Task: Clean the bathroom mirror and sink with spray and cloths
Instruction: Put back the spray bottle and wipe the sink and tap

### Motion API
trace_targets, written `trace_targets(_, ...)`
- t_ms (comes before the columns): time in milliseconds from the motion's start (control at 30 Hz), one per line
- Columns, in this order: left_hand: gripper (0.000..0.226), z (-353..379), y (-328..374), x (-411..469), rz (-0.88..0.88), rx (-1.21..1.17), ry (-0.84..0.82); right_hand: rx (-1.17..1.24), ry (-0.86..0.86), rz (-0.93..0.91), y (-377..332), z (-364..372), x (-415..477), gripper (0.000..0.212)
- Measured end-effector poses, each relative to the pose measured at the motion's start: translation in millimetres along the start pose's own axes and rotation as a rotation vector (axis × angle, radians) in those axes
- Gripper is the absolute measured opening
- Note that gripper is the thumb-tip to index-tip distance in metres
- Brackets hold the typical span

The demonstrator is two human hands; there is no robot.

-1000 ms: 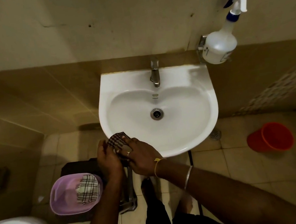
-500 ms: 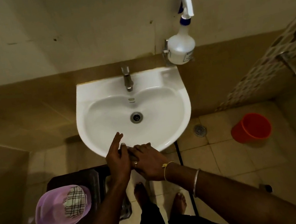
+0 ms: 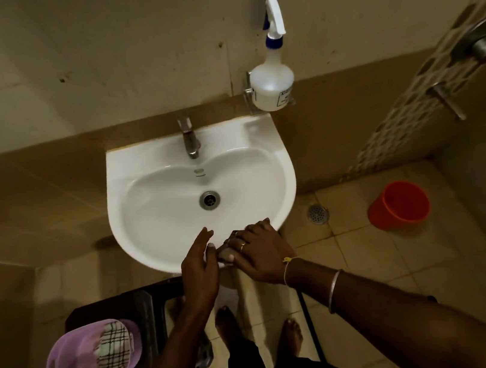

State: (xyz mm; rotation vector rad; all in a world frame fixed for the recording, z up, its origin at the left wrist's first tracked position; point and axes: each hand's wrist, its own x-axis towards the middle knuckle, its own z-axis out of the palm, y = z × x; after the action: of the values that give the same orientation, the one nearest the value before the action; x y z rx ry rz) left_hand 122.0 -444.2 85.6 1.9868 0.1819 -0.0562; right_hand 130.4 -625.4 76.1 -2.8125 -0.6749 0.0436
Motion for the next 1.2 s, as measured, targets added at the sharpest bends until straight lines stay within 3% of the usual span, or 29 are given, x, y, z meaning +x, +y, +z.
trace_targets(167,0.037,5.4,-3.0,3.3,-0.019,0.011,-0.068,-0.001,-0.036,-0.053,-12.3,7.6,1.6,0.049)
trace_targets(400,0.033,25.1,8.2,6.5,0.069,0.234,-0.186,-0.021,-0.064,-0.188,55.3,-8.0,-2.9,0.049)
trace_targets(800,0.037,74.0,35.1,17.8,0.102,0.358,-0.293,-0.037,-0.111,-0.076,166.3,-33.1,18.5,0.048)
trace_targets(1067,0.038,90.2,40.1,28.8,0.079,0.336,-0.302,-0.111,-0.202,0.055,207.3,-40.2,54.3,0.064)
trace_targets(1200,0.048,91.6,38.8,28.4,0.082,0.321,-0.305,-0.090,-0.185,0.169,211.6,-41.0,77.2,0.069)
